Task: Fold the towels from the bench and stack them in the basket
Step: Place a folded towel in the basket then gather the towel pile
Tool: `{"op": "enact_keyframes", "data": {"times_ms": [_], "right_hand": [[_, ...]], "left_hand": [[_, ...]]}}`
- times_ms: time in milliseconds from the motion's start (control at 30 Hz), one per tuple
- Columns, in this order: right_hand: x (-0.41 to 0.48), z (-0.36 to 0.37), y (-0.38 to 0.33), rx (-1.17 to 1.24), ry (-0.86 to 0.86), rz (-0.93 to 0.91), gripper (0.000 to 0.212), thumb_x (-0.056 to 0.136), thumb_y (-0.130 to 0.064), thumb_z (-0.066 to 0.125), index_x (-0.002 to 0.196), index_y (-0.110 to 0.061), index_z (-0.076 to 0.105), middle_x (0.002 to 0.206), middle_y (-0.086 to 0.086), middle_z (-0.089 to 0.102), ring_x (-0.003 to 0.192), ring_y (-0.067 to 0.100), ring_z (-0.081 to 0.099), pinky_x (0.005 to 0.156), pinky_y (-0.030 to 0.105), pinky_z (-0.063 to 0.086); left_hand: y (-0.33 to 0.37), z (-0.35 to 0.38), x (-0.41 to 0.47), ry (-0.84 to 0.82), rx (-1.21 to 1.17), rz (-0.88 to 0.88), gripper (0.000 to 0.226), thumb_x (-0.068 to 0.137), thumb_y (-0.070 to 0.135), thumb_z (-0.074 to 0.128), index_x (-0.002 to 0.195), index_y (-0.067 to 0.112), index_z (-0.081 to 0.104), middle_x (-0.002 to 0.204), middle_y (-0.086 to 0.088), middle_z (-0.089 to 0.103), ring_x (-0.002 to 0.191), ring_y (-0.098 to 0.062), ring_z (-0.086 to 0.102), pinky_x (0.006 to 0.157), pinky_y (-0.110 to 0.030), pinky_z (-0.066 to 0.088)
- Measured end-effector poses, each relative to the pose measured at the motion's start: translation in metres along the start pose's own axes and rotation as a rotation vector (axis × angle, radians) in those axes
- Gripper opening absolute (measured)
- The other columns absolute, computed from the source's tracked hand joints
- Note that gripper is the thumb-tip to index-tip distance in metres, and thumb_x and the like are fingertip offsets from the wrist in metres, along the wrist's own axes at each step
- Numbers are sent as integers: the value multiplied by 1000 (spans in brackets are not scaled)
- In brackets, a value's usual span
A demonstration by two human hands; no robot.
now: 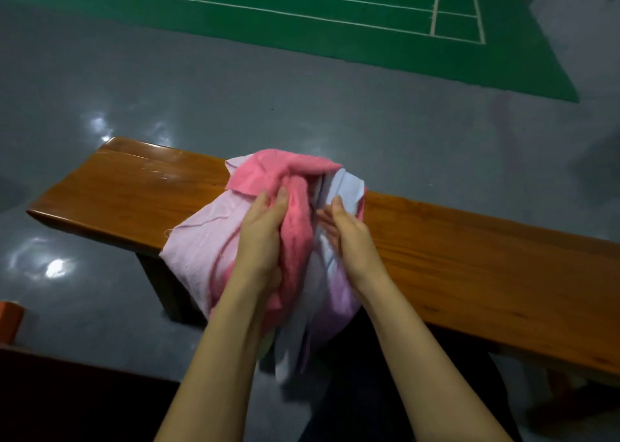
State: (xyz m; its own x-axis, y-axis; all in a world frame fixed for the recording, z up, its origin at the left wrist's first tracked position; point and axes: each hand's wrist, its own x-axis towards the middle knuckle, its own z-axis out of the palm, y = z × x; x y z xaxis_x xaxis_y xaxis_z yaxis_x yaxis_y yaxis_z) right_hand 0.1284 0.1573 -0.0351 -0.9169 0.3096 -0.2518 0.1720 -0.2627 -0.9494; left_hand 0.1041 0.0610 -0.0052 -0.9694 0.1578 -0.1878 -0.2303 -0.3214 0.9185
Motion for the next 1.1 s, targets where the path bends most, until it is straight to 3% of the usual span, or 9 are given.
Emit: {"op": "enact_keyframes", "data": {"times_ms": [100,167,300,400,533,667,767,967,1100], "right_hand": [[-20,-13,-10,232,-94,215,39,100,-32,41,126,-8,55,133,13,57,121,25,55,102,36,43],[-37,-26,-18,400,-101,212,39,98,-13,46,133,5,45,139,20,49,110,25,62,91,34,48],[-51,-46,-28,874,-297,102,53,53,-28,85,97,0,74,101,20,70,83,27,71,68,33,59],[-60,-73,-25,695,-154,131,34,62,-35,72,81,-7,76,90,15,72,76,22,70,69,30,59],[-77,-124,-34,596,102,62,19,93,-14,49,102,-7,64,100,11,68,81,17,68,80,29,55],[-119,-165,-88,708,104,-202,26,87,-27,53,84,-7,70,82,8,69,75,18,67,72,29,56],[-137,-176,-106,615,116,-307,23,84,-27,56,92,-9,68,84,5,69,78,15,68,75,28,56],[-122,-187,-27,694,432,43,20,91,-12,53,102,0,65,88,10,69,83,18,66,81,28,52],[-127,-180,9,748,337,184,20,92,-26,46,94,-11,59,92,9,65,86,21,62,78,30,48]], "left_hand": [[9,37,-22,-142,-76,26,25,96,12,46,115,4,60,95,-7,72,91,-15,68,88,-28,54],[10,58,-39,-252,-92,12,25,93,15,50,114,7,60,88,-2,72,86,-11,68,85,-24,55],[2,82,-66,-383,-30,0,20,93,20,53,108,14,64,90,-1,72,90,-12,68,83,-25,54],[-5,90,-74,-408,100,-52,13,96,16,51,90,25,58,71,16,71,72,3,67,65,-12,52],[-3,89,-65,-267,260,52,26,92,17,58,118,13,59,111,-1,69,100,-10,65,93,-29,51],[17,89,-57,-273,112,225,14,93,9,54,104,17,57,91,2,66,76,-8,63,71,-24,53],[17,93,-52,-271,103,274,17,91,12,58,106,21,58,96,6,67,85,-9,63,78,-26,54],[-64,75,-39,-53,1273,331,47,88,24,62,123,-4,48,120,-29,53,113,-42,50,98,-46,38],[-89,79,-84,-208,980,380,12,89,24,59,94,14,55,89,-7,62,81,-24,59,76,-39,48]]}}
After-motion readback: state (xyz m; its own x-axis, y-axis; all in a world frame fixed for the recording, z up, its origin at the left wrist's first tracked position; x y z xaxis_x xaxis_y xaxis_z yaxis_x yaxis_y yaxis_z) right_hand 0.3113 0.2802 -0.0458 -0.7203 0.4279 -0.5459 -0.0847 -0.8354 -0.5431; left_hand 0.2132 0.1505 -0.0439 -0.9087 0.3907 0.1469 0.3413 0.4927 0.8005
